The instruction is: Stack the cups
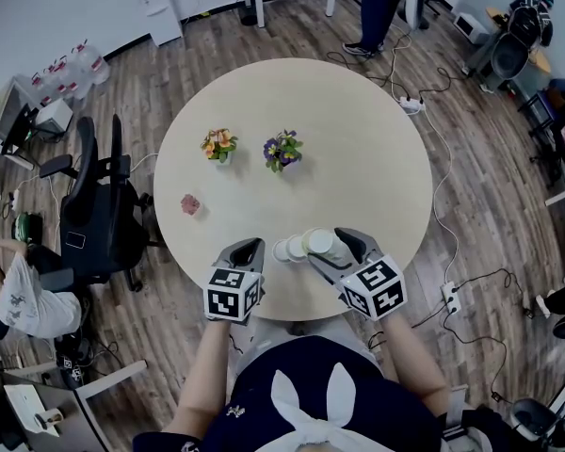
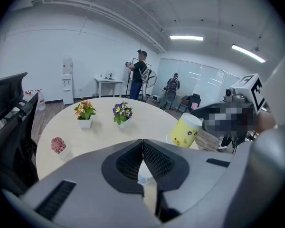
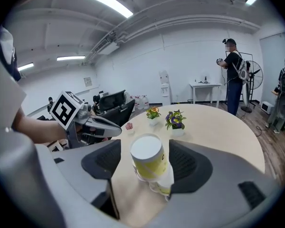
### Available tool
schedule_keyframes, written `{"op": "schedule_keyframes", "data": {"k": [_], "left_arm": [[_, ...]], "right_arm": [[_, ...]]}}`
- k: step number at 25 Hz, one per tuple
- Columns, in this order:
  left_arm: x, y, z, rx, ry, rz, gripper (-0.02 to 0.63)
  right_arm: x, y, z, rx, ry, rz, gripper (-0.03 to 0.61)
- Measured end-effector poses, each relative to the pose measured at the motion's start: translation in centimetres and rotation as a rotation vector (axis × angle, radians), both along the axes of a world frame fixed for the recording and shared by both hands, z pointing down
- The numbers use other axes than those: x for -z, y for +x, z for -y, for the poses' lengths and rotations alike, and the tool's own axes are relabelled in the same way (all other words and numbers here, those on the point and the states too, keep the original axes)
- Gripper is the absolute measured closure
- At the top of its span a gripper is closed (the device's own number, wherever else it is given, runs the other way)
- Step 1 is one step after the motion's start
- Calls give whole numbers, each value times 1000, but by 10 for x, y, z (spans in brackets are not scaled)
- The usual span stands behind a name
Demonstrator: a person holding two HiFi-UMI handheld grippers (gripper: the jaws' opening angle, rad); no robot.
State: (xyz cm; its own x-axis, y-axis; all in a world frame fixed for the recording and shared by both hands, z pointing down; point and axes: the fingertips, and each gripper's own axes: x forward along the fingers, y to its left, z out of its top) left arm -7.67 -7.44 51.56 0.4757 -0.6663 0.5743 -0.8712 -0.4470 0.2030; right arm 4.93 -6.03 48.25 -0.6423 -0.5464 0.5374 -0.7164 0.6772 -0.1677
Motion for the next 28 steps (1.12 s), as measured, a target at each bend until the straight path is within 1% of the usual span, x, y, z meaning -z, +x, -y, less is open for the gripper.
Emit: {"op": "schedule_keyframes", "data": {"k": [3,6,11,15,17,22,28], "left_arm": [[7,5,-1,-7,10,-23,592],[15,11,-1,-19,28,-31,592],[31,22,-2,-42,58,-45,592],[45,34,-5,-51,72,-85,592],[51,41,-6,-63,85,-93,592],[61,58,-12,-98,118,-85,592],[63,70,-19,-126,136,-72,592]], "right_arm": [[15,4,0,-25,61,45,269],[29,9,0,-56,119,69,312],[42,15,-3,-104,178,96,454],[45,17,-8,-117,203,71,572],[44,16,-10,-116,203,53,572],[37,15,-15,-109,179,16,573],[35,10,-21,-108,168,36,575]]}}
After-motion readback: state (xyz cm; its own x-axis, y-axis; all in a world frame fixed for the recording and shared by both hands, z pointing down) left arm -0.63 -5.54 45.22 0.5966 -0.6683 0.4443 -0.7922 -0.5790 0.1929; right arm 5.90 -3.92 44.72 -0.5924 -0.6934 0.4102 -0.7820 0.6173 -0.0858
